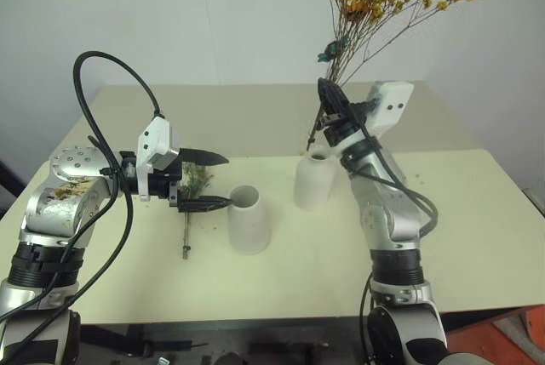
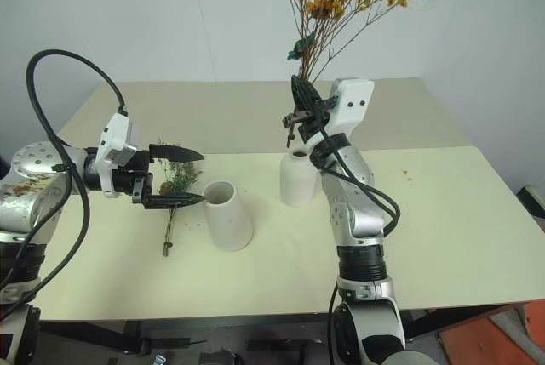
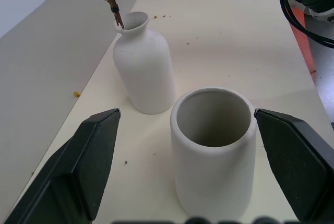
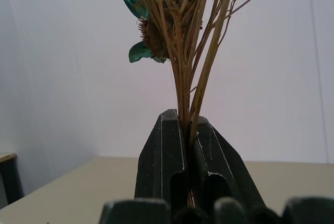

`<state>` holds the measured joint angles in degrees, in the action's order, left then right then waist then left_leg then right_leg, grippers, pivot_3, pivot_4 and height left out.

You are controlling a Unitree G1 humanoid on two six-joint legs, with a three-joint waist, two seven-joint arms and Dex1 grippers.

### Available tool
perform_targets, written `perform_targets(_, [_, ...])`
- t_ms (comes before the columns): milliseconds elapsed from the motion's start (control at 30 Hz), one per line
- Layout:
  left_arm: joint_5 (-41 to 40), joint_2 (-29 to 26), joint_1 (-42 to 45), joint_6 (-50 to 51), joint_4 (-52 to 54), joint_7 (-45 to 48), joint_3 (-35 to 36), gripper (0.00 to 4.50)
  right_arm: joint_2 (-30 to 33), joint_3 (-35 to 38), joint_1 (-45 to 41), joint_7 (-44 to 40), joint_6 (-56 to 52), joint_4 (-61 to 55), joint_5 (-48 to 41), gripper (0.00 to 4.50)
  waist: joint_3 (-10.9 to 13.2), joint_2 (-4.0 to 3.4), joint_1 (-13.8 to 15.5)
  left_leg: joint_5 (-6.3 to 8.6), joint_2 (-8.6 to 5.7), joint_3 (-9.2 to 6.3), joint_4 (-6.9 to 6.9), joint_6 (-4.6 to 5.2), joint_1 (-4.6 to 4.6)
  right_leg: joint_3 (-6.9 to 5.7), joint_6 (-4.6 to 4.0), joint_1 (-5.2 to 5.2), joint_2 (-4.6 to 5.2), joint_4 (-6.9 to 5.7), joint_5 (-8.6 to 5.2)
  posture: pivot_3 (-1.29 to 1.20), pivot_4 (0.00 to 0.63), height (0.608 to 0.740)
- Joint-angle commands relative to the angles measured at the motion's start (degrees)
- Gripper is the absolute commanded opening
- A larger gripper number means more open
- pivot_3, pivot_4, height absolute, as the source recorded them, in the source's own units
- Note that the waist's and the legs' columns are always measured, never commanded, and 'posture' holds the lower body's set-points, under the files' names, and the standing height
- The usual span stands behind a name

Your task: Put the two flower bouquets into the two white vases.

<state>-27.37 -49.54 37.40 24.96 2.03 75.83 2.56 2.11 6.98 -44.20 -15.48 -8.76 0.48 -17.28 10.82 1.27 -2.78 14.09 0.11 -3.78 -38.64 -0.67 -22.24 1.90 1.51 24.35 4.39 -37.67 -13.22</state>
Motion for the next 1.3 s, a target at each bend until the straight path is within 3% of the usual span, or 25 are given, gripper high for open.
perform_targets(33, [-1.22,-1.14,0.58,0.01,1.92,-0.29,2.12,4.5,0.91,0.48,-0.47,-0.45,2.93,-1.17,-0.44,0.18,0.0,0.0,0.01,0.0,0.0,0.01,0.0,0.0,0.0,0.0,0.0,0.0,0.0,0.0,0.0,0.0,0.15,0.74])
perform_targets(567, [-1.01,-0.85,0.55,-0.18,2.03,-0.59,1.71,4.5,3.1,-3.16,7.63,-2.47,7.28,0.77,4.01,0.18,0.0,0.0,-0.07,0.0,0.02,0.13,0.03,0.0,0.03,0.11,0.0,0.02,-0.01,0.0,0.0,0.0,0.15,0.74])
perform_targets(933, [-1.26,-0.44,0.81,-0.22,1.57,-1.24,1.87,4.5,3.06,-4.85,8.2,-1.15,11.04,1.55,7.09,0.18,0.0,0.0,-0.03,0.0,0.03,0.15,0.03,0.0,0.05,0.13,0.0,0.01,-0.02,0.0,0.0,0.0,0.15,0.74])
perform_targets(1300, [-1.54,0.64,1.48,-0.84,0.36,-2.2,1.71,4.5,4.46,-6.73,11.34,-1.81,8.86,-3.04,7.95,3.88,0.0,0.0,-0.01,0.0,0.03,0.17,0.03,0.0,0.05,0.14,0.0,0.01,-0.02,0.0,0.0,0.0,0.15,0.74])
